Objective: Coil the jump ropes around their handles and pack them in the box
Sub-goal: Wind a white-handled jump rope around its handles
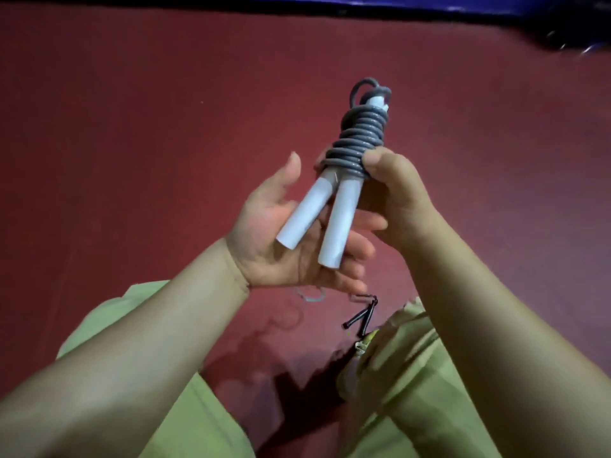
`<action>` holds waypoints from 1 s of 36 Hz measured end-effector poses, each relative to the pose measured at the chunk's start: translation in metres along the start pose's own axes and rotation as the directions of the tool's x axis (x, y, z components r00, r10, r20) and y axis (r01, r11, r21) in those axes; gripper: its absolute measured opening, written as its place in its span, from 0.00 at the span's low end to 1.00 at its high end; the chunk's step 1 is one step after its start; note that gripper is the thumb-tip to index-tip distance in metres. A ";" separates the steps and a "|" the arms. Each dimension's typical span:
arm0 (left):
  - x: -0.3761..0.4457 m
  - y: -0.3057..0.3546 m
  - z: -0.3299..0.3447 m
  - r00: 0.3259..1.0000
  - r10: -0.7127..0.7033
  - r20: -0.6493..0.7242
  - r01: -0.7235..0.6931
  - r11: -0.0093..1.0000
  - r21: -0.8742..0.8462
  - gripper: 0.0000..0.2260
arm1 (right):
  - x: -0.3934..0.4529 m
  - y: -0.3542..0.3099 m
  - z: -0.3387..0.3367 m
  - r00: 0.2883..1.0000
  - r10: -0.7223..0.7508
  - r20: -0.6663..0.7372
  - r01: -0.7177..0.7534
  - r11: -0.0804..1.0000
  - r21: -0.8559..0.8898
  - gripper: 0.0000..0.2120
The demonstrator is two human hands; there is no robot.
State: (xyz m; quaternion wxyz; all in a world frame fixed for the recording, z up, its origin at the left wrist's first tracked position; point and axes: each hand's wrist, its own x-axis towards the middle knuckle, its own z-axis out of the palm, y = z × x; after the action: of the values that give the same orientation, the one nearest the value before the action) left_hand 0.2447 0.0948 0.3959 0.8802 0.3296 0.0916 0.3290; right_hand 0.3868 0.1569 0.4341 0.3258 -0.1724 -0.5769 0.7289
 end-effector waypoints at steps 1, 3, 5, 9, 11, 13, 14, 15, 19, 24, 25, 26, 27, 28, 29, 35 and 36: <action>0.001 0.000 0.015 0.999 0.000 0.051 0.000 1.000 -0.003 0.37 | -0.005 -0.012 0.008 0.999 -0.020 0.028 0.020 1.000 0.003 0.16; 0.002 0.001 0.040 0.994 -0.007 0.106 0.006 1.000 0.004 0.36 | -0.015 -0.030 0.021 0.998 -0.054 0.034 0.056 0.998 -0.032 0.12; -0.005 0.004 0.068 0.995 -0.034 0.092 0.031 0.999 0.030 0.35 | -0.027 -0.048 0.033 0.996 -0.077 0.041 0.083 0.984 -0.160 0.15; -0.024 0.011 0.116 0.996 -0.055 -0.065 0.059 0.996 0.068 0.32 | -0.056 -0.075 0.045 0.993 -0.099 0.060 0.115 0.899 -0.424 0.22; -0.032 0.009 0.142 0.986 -0.028 -0.167 0.043 0.995 0.088 0.30 | -0.073 -0.086 0.054 0.993 -0.110 0.053 0.122 0.883 -0.453 0.20; -0.038 0.005 0.163 0.961 0.045 -0.272 -0.004 0.989 0.149 0.29 | -0.087 -0.093 0.065 0.992 -0.120 0.046 0.128 0.885 -0.448 0.18; -0.040 0.004 0.171 0.947 0.075 -0.313 -0.015 0.982 0.188 0.29 | -0.092 -0.098 0.073 0.992 -0.120 0.024 0.118 0.877 -0.465 0.19; -0.042 0.002 0.176 0.935 0.090 -0.344 -0.014 0.976 0.217 0.29 | -0.094 -0.098 0.078 0.992 -0.129 0.008 0.117 0.872 -0.476 0.20; -0.051 0.003 0.210 0.893 0.155 -0.422 0.019 0.925 0.380 0.29 | -0.108 -0.117 0.109 0.985 -0.156 -0.067 0.094 0.829 -0.551 0.24; -0.070 0.012 0.265 0.784 0.390 -0.483 0.127 0.661 0.739 0.30 | -0.129 -0.150 0.147 0.973 -0.225 -0.060 0.132 0.746 -0.652 0.24; -0.074 0.015 0.276 0.757 0.455 -0.468 0.143 0.584 0.799 0.30 | -0.133 -0.157 0.153 0.968 -0.244 -0.060 0.140 0.724 -0.675 0.23; -0.076 0.017 0.285 0.733 0.511 -0.448 0.165 0.506 0.847 0.30 | -0.137 -0.162 0.157 0.964 -0.259 -0.056 0.148 0.703 -0.696 0.22; -0.079 0.018 0.293 0.709 0.555 -0.436 0.197 0.438 0.877 0.30 | -0.141 -0.167 0.162 0.962 -0.268 -0.056 0.152 0.694 -0.704 0.20; -0.082 0.018 0.300 0.695 0.583 -0.421 0.227 0.377 0.898 0.31 | -0.146 -0.170 0.165 0.958 -0.282 -0.046 0.168 0.685 -0.709 0.20; -0.085 0.016 0.309 0.684 0.604 -0.410 0.258 0.326 0.910 0.31 | -0.150 -0.173 0.170 0.956 -0.289 -0.044 0.175 0.687 -0.705 0.20; -0.086 -0.001 0.351 0.570 0.753 -0.330 0.387 0.108 0.916 0.30 | -0.169 -0.183 0.183 0.935 -0.350 -0.053 0.196 0.637 -0.745 0.29; -0.086 -0.004 0.357 0.549 0.773 -0.319 0.456 0.043 0.889 0.31 | -0.175 -0.186 0.186 0.938 -0.340 -0.061 0.177 0.625 -0.760 0.29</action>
State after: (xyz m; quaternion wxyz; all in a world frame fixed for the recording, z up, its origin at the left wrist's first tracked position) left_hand 0.3156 -0.1485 0.6618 0.1834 0.6452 0.6270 0.3963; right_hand 0.4487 -0.0735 0.6405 0.3845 -0.2770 -0.8066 0.3534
